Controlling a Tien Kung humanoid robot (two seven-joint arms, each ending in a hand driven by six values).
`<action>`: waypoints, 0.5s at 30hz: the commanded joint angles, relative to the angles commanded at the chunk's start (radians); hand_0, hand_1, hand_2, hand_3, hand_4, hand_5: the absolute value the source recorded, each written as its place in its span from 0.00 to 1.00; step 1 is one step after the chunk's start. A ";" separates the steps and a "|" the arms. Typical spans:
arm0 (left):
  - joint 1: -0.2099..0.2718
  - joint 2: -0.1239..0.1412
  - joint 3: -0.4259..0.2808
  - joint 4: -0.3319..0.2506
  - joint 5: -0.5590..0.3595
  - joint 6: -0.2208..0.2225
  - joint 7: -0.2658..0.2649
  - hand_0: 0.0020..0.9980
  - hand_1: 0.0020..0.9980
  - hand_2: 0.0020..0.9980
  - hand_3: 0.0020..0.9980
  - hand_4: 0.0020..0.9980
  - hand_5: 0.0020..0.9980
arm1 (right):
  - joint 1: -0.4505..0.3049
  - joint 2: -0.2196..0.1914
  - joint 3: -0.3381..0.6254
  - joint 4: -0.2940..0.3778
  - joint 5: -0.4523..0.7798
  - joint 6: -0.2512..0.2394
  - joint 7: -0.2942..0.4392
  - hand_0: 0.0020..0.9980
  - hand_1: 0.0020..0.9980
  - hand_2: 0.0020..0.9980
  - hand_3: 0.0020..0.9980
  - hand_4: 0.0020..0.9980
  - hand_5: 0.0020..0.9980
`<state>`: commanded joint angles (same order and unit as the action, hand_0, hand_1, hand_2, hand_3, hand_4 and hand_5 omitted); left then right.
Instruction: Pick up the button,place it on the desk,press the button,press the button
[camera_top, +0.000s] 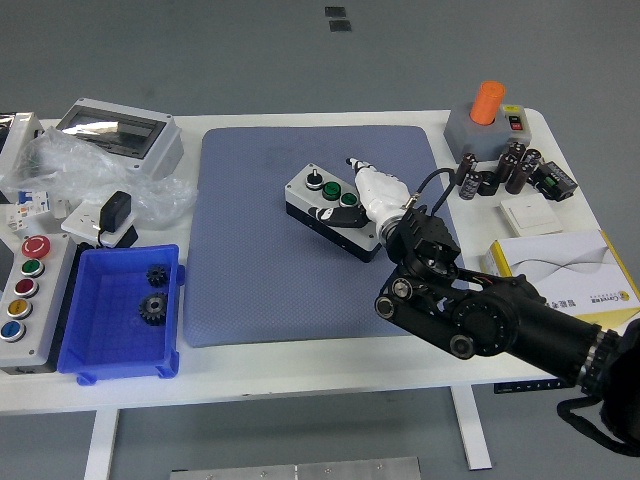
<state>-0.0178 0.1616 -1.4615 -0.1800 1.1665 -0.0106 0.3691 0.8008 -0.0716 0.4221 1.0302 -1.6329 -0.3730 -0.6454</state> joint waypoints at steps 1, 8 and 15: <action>0.000 0.000 0.000 0.000 0.000 0.000 0.000 0.65 0.65 0.58 0.63 0.62 0.24 | 0.000 0.001 -0.001 -0.004 0.002 0.000 0.000 0.97 0.94 1.00 1.00 0.96 0.57; -0.003 0.003 0.002 0.000 -0.002 0.001 0.000 0.65 0.65 0.57 0.63 0.62 0.24 | 0.008 0.011 -0.018 -0.027 0.012 -0.003 0.000 0.96 0.94 1.00 1.00 0.96 0.57; -0.006 0.001 0.001 0.000 0.003 -0.001 -0.003 0.65 0.65 0.57 0.63 0.61 0.24 | 0.019 0.026 -0.053 -0.045 0.026 0.011 0.000 0.93 0.92 0.96 1.00 0.98 0.58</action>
<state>-0.0239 0.1623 -1.4606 -0.1800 1.1694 -0.0118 0.3662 0.8194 -0.0458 0.3693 0.9857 -1.6067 -0.3619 -0.6454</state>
